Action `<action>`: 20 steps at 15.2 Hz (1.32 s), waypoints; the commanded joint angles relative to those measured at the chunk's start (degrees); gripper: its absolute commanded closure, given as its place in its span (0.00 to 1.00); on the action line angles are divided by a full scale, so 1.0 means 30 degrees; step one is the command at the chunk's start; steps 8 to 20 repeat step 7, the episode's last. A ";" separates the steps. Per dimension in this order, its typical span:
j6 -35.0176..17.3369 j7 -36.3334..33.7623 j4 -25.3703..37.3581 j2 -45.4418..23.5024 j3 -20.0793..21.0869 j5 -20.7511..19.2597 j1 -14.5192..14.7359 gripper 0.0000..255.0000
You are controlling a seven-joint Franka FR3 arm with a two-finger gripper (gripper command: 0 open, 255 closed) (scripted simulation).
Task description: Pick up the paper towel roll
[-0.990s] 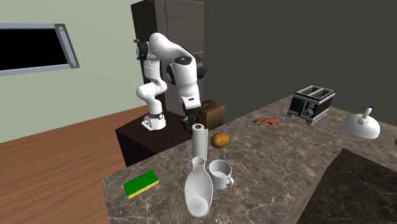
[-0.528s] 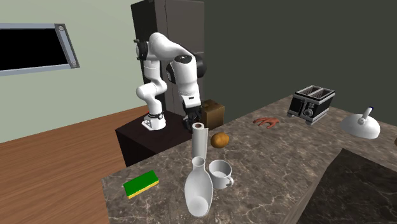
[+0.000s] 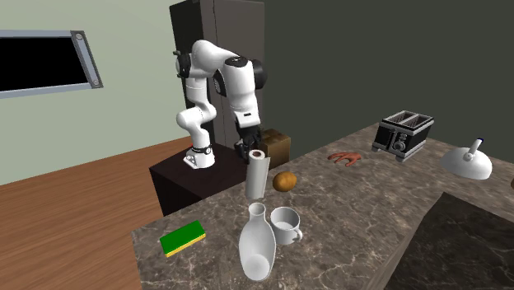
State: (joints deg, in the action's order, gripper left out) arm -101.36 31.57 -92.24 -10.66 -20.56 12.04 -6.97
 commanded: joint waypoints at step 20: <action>0.1610 -0.0229 0.1695 -0.0082 -0.0033 -0.0023 -0.0081 1.00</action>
